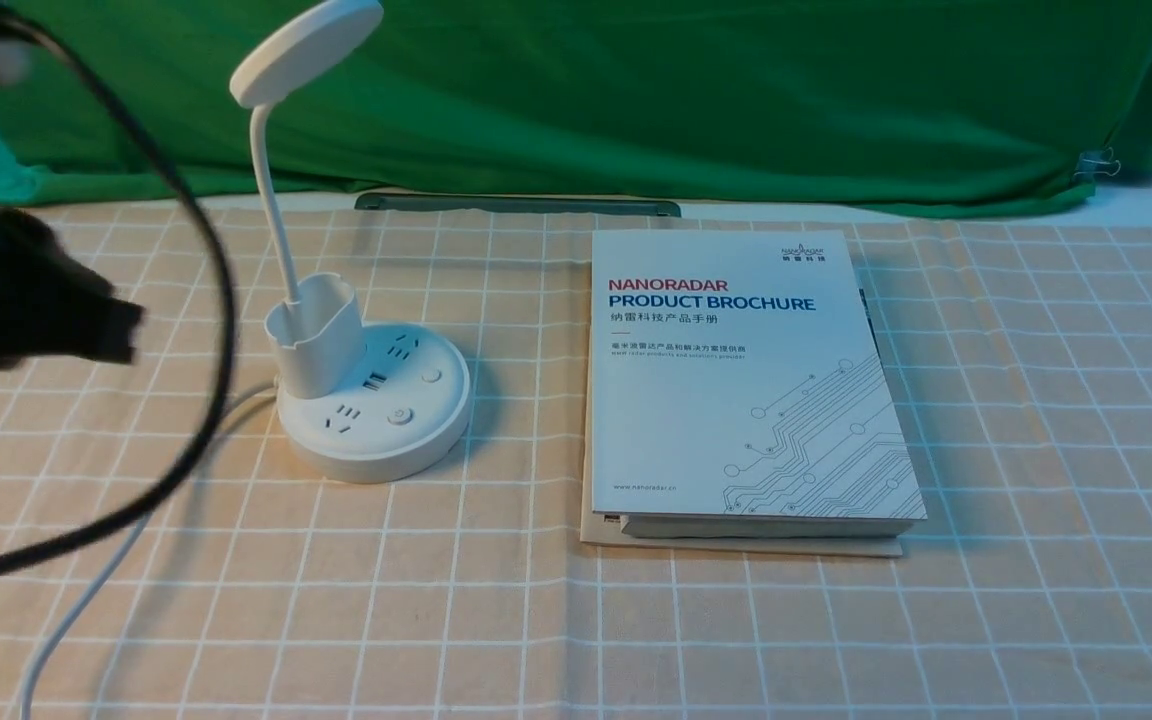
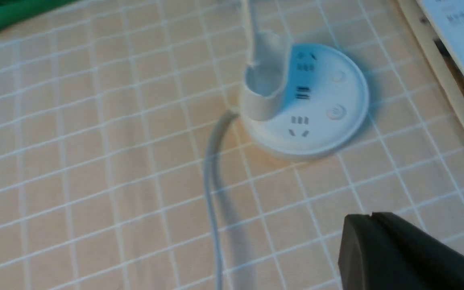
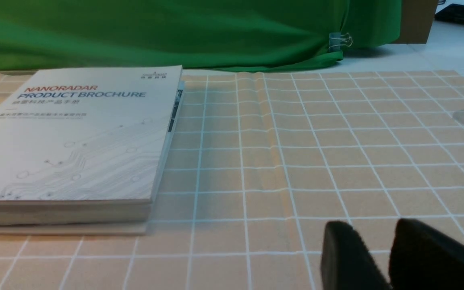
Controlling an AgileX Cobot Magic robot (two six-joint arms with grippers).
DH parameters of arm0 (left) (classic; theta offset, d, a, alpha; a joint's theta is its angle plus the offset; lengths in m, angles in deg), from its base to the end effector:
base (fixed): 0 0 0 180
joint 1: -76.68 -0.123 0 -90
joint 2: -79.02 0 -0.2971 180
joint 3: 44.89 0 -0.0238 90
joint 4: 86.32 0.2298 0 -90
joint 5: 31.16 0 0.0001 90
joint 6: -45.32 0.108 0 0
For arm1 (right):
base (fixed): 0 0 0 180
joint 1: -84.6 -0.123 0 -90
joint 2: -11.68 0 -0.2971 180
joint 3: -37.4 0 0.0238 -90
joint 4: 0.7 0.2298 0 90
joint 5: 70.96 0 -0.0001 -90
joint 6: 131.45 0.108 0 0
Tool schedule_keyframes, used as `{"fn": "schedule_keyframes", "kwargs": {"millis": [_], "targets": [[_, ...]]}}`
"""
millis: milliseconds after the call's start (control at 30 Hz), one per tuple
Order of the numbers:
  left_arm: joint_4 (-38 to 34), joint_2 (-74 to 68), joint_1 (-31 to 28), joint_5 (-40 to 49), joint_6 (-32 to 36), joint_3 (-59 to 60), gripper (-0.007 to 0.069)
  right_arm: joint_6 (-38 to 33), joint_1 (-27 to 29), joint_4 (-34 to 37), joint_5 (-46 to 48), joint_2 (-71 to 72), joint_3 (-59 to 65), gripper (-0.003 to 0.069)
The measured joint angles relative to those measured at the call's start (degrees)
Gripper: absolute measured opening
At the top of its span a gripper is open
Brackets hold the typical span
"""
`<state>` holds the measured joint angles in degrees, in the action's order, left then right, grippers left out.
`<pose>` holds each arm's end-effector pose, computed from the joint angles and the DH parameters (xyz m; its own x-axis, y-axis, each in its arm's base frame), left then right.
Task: Turn on the table lamp on the light coffee tablecloth with your hand.
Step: 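Press the power button on the lamp base to turn the lamp on with the left gripper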
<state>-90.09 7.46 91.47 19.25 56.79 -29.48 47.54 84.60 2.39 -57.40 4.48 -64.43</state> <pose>0.1990 -0.0582 0.3614 -0.6565 0.3361 -0.6753 0.3966 0.9153 0.0700 0.0390 0.0014 0.1857 -0.1552 0.0348 -0.9873 -0.0071 0.9993 0.0363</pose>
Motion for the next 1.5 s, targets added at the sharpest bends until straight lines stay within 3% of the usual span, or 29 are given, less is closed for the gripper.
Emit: {"fn": "schedule_keyframes", "kwargs": {"millis": [167, 467, 733, 1000, 1133, 1267, 1500], "targets": [[-1.0, -12.5, 6.3, -4.8, -4.3, -1.7, 0.0021, 0.0, 0.0, 0.0, 0.0, 0.0, 0.0, 0.0238], [-4.0, -28.2, 7.1, -17.7, -11.9, -8.5, 0.0021, 0.0, 0.0, 0.0, 0.0, 0.0, 0.0, 0.0238], [-4.0, -37.7, 7.3, -19.8, -12.7, -11.0, 0.0021, 0.0, 0.0, 0.0, 0.0, 0.0, 0.0, 0.0238], [-3.9, -36.9, 9.9, -21.7, -10.7, -8.7, 0.0021, 0.0, 0.0, 0.0, 0.0, 0.0, 0.0, 0.0238], [3.4, -36.8, 14.1, -21.6, -11.5, -7.3, 0.0021, 0.0, 0.0, 0.0, 0.0, 0.0, 0.0, 0.0238], [18.9, -36.9, 17.4, -21.7, -22.3, -6.9, 0.0021, 0.0, 0.0, 0.0, 0.0, 0.0, 0.0, 0.0238], [17.9, -39.2, 15.0, -24.0, -23.4, -7.0, 0.0021, 0.0, 0.0, 0.0, 0.0, 0.0, 0.0, 0.0238]]}}
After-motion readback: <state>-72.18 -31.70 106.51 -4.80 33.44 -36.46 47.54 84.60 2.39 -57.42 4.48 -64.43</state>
